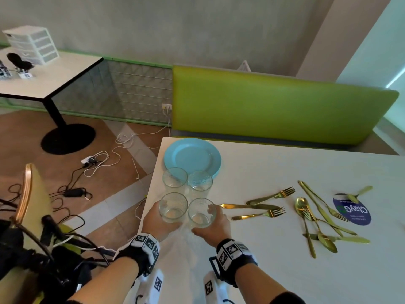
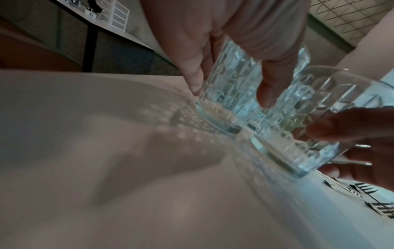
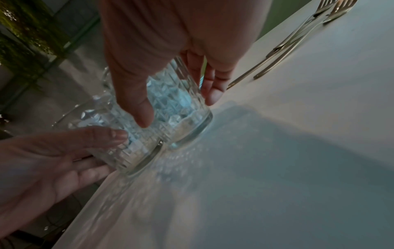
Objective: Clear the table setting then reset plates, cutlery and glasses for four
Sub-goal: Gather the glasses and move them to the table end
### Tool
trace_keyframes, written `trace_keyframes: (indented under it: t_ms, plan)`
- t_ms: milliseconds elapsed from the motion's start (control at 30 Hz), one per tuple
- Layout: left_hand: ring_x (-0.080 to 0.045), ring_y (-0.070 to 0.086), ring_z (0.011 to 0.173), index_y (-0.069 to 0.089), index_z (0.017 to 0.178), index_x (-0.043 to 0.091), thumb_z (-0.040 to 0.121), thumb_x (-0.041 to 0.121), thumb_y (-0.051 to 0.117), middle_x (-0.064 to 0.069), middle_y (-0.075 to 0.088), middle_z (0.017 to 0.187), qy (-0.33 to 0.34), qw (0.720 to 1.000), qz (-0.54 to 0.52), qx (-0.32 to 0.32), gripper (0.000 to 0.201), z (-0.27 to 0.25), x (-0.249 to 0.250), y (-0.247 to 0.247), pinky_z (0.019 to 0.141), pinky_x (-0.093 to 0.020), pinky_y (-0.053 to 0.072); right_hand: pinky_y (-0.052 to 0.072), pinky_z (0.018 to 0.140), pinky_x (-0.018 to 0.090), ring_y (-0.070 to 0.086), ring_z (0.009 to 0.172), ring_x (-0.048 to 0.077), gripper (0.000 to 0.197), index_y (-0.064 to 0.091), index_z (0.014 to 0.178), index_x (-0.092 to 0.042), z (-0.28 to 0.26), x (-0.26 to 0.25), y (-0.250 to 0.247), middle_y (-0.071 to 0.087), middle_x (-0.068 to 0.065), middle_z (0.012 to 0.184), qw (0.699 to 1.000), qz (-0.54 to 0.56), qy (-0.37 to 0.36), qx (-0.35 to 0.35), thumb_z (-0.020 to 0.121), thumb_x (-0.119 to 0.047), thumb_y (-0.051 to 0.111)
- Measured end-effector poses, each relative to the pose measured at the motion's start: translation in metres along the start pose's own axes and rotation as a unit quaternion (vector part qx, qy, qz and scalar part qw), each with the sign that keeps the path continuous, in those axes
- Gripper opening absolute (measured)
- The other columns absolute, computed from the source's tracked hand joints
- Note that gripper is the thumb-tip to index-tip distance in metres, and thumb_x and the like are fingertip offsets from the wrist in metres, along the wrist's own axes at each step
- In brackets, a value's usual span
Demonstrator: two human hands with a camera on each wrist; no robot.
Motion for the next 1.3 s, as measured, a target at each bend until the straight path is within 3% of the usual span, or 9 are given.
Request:
trace_keyframes:
  t_ms: [167, 400, 467, 567, 700, 767, 933, 1067, 1300]
  plan:
    - [-0.017, 0.055, 0.111, 0.048, 0.127, 0.02, 0.052, 0.023, 0.088, 0.007, 0.056, 0.115, 0.002, 0.999, -0.041, 0.021, 0.084, -0.002, 0.01, -0.003, 0.1, -0.034, 0.046, 0.037, 0.096, 0.021, 0.048, 0.12, 0.02, 0.086, 0.038, 0.134, -0.021, 0.009, -0.003, 0.003, 0.052, 0.004, 0.128, 1.0, 0.007, 0.004, 0.002, 0.061, -0.029, 0.083]
    - [-0.015, 0.068, 0.095, 0.058, 0.107, 0.025, 0.039, 0.039, 0.09, 0.002, 0.07, 0.101, 0.033, 0.997, -0.071, 0.024, 0.076, 0.009, 0.003, -0.004, 0.086, -0.045, 0.056, 0.037, 0.105, 0.029, 0.044, 0.127, 0.023, 0.09, 0.03, 0.142, -0.02, 0.014, -0.004, 0.005, 0.049, 0.007, 0.134, 1.0, 0.017, 0.004, -0.02, 0.067, -0.022, 0.081]
    - [-0.018, 0.062, 0.108, 0.051, 0.116, 0.027, 0.034, 0.045, 0.091, 0.0, 0.063, 0.116, 0.047, 0.997, -0.049, 0.049, 0.093, 0.001, 0.01, -0.005, 0.09, -0.047, 0.054, 0.038, 0.107, 0.03, 0.043, 0.129, 0.023, 0.089, 0.025, 0.145, -0.019, 0.012, -0.001, 0.004, 0.048, 0.007, 0.138, 1.0, 0.007, 0.001, -0.028, 0.072, -0.018, 0.076]
    - [-0.026, 0.026, 0.138, 0.022, 0.144, 0.015, 0.038, 0.036, 0.093, -0.01, 0.026, 0.148, 0.032, 0.995, -0.015, 0.092, 0.13, -0.024, 0.037, -0.01, 0.112, -0.049, 0.032, 0.036, 0.11, 0.033, 0.04, 0.134, 0.022, 0.094, 0.018, 0.149, -0.019, 0.011, 0.002, -0.005, 0.04, 0.007, 0.146, 0.999, -0.006, 0.002, -0.032, 0.073, -0.018, 0.074]
    - [-0.027, 0.014, 0.141, 0.015, 0.148, 0.008, 0.018, 0.091, 0.056, -0.013, 0.018, 0.152, 0.134, 0.981, -0.026, 0.139, 0.16, -0.041, 0.074, -0.013, 0.116, -0.047, 0.015, 0.038, 0.109, 0.031, 0.039, 0.134, 0.021, 0.094, 0.015, 0.149, -0.018, 0.012, 0.01, -0.035, 0.039, 0.007, 0.146, 0.999, -0.025, 0.018, -0.008, 0.074, -0.012, 0.071]
    - [-0.028, 0.017, 0.139, 0.02, 0.146, 0.007, 0.016, 0.096, 0.046, -0.013, 0.022, 0.15, 0.176, 0.973, -0.009, 0.146, 0.16, -0.041, 0.09, -0.007, 0.116, -0.044, 0.015, 0.04, 0.107, 0.032, 0.042, 0.132, 0.022, 0.091, 0.018, 0.148, -0.018, 0.011, 0.017, -0.055, 0.041, 0.008, 0.144, 0.999, -0.017, 0.033, 0.013, 0.075, -0.012, 0.071]
    - [-0.037, 0.045, 0.122, 0.051, 0.127, 0.001, 0.053, 0.059, 0.056, -0.017, 0.053, 0.128, 0.296, 0.949, 0.043, 0.095, 0.095, -0.044, 0.145, 0.029, 0.101, -0.024, 0.019, 0.043, 0.093, 0.022, 0.052, 0.117, 0.019, 0.069, 0.039, 0.139, -0.016, -0.003, 0.05, -0.115, 0.053, 0.007, 0.132, 0.995, -0.013, 0.063, 0.08, 0.077, -0.008, 0.068]
    - [-0.026, 0.053, 0.113, 0.065, 0.107, 0.007, 0.079, 0.02, 0.068, -0.006, 0.066, 0.111, 0.308, 0.95, 0.043, -0.004, 0.031, -0.047, 0.189, 0.08, 0.088, -0.012, 0.025, 0.039, 0.08, 0.016, 0.059, 0.106, 0.017, 0.046, 0.057, 0.124, -0.013, -0.014, 0.09, -0.168, 0.062, 0.006, 0.122, 0.987, -0.029, 0.099, 0.126, 0.079, -0.009, 0.066]
    - [-0.019, 0.06, 0.107, 0.062, 0.1, 0.014, 0.084, 0.018, 0.06, 0.0, 0.065, 0.105, 0.207, 0.96, 0.138, -0.132, 0.016, -0.034, 0.225, 0.188, 0.081, -0.018, 0.041, 0.044, 0.09, 0.023, 0.061, 0.108, 0.022, 0.025, 0.067, 0.109, -0.013, -0.027, 0.17, -0.256, 0.069, 0.006, 0.113, 0.964, -0.041, 0.182, 0.192, 0.084, -0.012, 0.06]
Point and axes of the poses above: each hand's wrist, its own z-axis towards the middle knuckle, its own y-axis out of the palm, x = y × z, the point moved 1 cm from there along z, towards the middle knuckle
